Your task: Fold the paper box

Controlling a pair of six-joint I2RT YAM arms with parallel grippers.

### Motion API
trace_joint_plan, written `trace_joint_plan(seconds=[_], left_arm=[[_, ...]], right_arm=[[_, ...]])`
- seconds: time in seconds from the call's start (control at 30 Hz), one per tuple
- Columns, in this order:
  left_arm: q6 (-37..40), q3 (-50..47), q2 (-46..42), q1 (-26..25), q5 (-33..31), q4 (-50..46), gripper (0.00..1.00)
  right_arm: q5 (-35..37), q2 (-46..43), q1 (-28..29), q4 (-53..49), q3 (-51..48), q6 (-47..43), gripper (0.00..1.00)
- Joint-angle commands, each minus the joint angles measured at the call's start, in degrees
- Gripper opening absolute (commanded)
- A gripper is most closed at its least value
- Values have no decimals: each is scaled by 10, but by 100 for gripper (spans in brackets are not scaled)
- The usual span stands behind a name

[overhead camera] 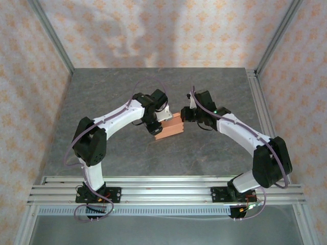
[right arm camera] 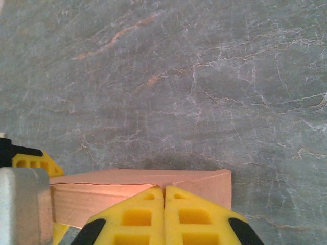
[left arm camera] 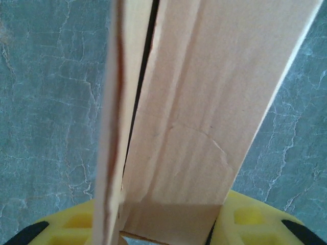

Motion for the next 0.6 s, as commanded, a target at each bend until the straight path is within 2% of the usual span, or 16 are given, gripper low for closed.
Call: trace_joint_plan(seconds=[0.0,0.13,0.33,0.4,0.57], left_arm=[[-12,12,13,0,-24,-3,39],[-12,14,14,0,-27,-4,39],[-10,9,16,-4,-51,-2,39],[-7,7,17,-5,-57,-5,39],[-1,3,20,-4,-52,-8,39]], right_arm=[[34,-25,7,15,-10,17,1],[80,-16,7,-42,14,2,0],[40,13,6,-51,42,95,0],[30,15,6,-59,51,67,0],[52,6,5,-101,56,-84,14]])
